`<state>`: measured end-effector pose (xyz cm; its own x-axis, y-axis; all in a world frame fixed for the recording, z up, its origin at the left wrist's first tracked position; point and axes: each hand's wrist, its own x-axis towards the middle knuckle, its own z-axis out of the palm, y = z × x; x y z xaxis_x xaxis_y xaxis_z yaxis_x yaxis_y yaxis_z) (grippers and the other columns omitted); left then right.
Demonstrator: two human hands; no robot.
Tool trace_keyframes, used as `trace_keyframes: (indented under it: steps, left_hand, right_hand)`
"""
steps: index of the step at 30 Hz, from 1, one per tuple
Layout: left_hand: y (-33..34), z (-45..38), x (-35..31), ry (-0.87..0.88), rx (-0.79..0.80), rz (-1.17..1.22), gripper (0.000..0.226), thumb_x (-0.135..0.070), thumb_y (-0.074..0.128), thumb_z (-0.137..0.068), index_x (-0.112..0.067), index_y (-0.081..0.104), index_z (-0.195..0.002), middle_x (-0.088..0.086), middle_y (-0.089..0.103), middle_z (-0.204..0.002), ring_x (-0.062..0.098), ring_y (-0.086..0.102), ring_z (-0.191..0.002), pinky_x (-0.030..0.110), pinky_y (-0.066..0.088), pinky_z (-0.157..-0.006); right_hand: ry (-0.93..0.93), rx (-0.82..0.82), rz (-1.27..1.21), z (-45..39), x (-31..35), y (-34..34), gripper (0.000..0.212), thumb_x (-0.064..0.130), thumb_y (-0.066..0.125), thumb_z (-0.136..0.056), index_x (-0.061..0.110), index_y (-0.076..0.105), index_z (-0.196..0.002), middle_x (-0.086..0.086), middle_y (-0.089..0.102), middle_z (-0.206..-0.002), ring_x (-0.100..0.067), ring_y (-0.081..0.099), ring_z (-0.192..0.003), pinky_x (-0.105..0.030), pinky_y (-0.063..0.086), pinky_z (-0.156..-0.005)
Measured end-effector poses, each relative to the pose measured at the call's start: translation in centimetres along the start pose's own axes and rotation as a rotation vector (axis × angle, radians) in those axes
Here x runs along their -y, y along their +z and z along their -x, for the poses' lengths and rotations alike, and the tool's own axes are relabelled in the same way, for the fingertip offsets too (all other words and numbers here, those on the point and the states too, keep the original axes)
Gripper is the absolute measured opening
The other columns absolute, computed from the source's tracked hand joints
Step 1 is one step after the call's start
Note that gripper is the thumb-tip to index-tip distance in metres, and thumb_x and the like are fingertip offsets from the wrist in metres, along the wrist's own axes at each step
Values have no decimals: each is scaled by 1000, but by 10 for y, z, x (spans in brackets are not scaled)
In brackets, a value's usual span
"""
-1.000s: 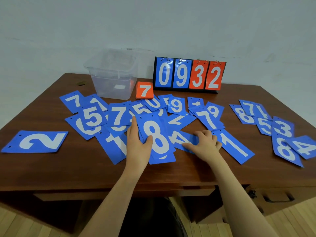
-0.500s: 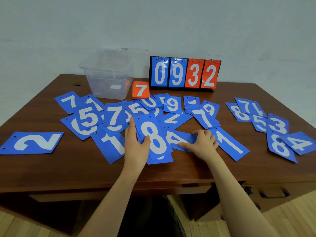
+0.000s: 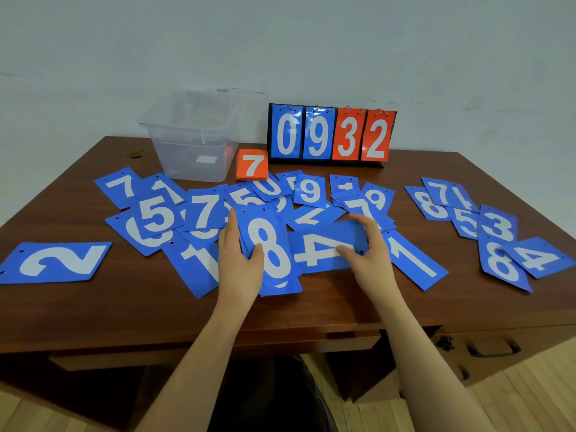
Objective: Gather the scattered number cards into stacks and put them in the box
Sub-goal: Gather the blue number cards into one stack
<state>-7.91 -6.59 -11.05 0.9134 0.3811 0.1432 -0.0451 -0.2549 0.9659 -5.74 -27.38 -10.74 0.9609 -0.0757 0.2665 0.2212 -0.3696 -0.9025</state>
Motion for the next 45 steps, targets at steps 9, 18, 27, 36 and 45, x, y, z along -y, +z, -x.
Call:
trace_keyframes:
  steps: [9,18,27,36,45]
  left_hand:
    - [-16,-10,-11,90,189,-17,64,-5,52,-91,-35,27,-143,-6,34,-146,11,31,-136,38,36,-109]
    - [-14,-2,-28,-76,422,200,51,-13,55,-91,-43,42,-130,-11,47,-136,12,52,-121,27,57,-78]
    - [29,12,-25,-60,449,120,63,-10,61,-87,-31,35,-140,-7,43,-141,7,52,-119,28,57,-80]
    - [67,16,-13,-112,279,79,58,-7,57,-90,-23,36,-141,-3,49,-135,10,53,-114,36,54,-87]
    - [62,14,-4,-94,134,22,55,-9,55,-91,-22,36,-141,-4,49,-135,6,50,-113,34,52,-89]
  right_hand:
    - [39,258,-190,-8,37,-14,52,15,75,-79,39,53,-119,14,47,-136,-14,38,-132,-34,53,-90]
    - [-81,315,137,-9,36,3,51,11,64,-87,31,44,-131,8,42,-113,-3,43,-107,-10,47,-68]
    - [-107,124,356,-11,5,-8,59,35,64,-86,32,39,-139,5,43,-127,-17,40,-121,-40,40,-99]
    - [263,208,946,3,-44,-61,55,56,24,-96,33,26,-146,3,16,-158,-26,10,-145,-45,10,-114]
    - [161,118,786,-4,-29,-42,59,49,57,-87,27,39,-139,4,33,-145,-26,27,-131,-41,20,-106]
